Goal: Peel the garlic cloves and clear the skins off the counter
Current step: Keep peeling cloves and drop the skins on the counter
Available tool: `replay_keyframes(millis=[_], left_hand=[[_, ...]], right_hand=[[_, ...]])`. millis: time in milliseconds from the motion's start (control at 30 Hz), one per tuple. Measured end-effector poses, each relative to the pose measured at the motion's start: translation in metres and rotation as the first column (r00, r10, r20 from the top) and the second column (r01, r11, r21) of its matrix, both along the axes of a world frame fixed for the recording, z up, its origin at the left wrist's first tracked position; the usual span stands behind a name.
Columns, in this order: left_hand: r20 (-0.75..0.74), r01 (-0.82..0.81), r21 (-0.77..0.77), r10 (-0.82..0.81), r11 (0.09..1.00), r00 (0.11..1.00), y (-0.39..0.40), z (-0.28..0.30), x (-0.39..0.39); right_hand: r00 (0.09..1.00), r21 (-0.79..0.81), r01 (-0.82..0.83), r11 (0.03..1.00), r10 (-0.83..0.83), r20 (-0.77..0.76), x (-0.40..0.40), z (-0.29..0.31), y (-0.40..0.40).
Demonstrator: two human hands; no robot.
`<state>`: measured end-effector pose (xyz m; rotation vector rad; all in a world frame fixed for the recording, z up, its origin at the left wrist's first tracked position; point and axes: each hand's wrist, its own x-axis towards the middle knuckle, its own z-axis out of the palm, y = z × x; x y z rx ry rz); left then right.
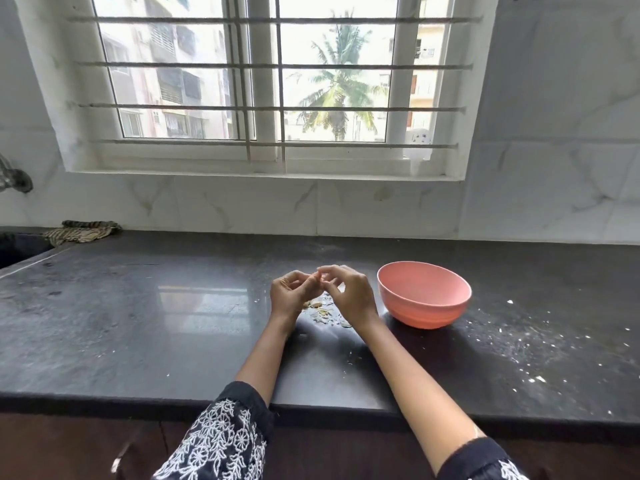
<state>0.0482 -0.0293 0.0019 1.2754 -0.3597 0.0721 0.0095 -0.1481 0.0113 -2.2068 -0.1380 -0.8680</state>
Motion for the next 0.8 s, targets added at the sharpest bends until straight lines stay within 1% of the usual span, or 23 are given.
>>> replay_keyframes(millis=[167,267,333,433,500,567,633,700,733,800], left_hand=[[-0.014,0.022,-0.054,-0.023,0.998,1.0,-0.002,0.006,-0.004],[-0.034,0.007,-0.101,-0.011,0.995,0.999,-0.002,0.009,-0.003],[-0.051,-0.011,-0.091,0.006,0.996,0.999,-0.001,0.006,-0.002],[-0.041,-0.059,-0.074,0.056,0.996,0.998,0.002,0.006,-0.001],[-0.053,-0.133,-0.084,0.129,0.988,0.99,0.004,0.007,0.002],[-0.15,-0.211,-0.138,0.19,0.968,0.97,0.003,0.007,0.001],[-0.259,-0.242,-0.2,0.187,0.949,0.947,0.0,0.01,-0.003],[-0.301,-0.221,-0.206,0.153,0.953,0.941,-0.01,0.021,-0.004],[-0.298,-0.184,-0.183,0.124,0.966,0.946,-0.017,0.028,-0.005],[-0.278,-0.069,-0.077,0.045,0.995,0.96,-0.033,0.041,-0.006]], right_hand=[[0.999,-0.011,-0.018,1.0,0.017,-0.027,0.003,0.002,0.0],[1.0,0.016,-0.016,1.0,0.016,0.005,0.005,0.004,0.001],[0.999,0.057,-0.019,0.998,0.017,0.035,0.005,0.0,0.002],[0.999,0.082,-0.017,0.997,0.013,0.052,0.004,-0.002,0.009],[0.999,0.098,-0.018,0.995,0.015,0.036,0.006,0.003,0.016],[0.999,0.095,0.007,0.995,-0.012,0.045,0.005,0.013,0.018],[0.997,0.091,0.026,0.996,-0.032,0.065,0.004,0.029,0.014],[0.995,0.082,0.05,0.995,-0.057,0.079,0.005,0.047,0.003],[0.994,0.079,0.071,0.994,-0.077,0.078,0.004,0.055,-0.004],[0.988,0.078,0.14,0.987,-0.144,0.051,0.004,0.067,-0.016]])
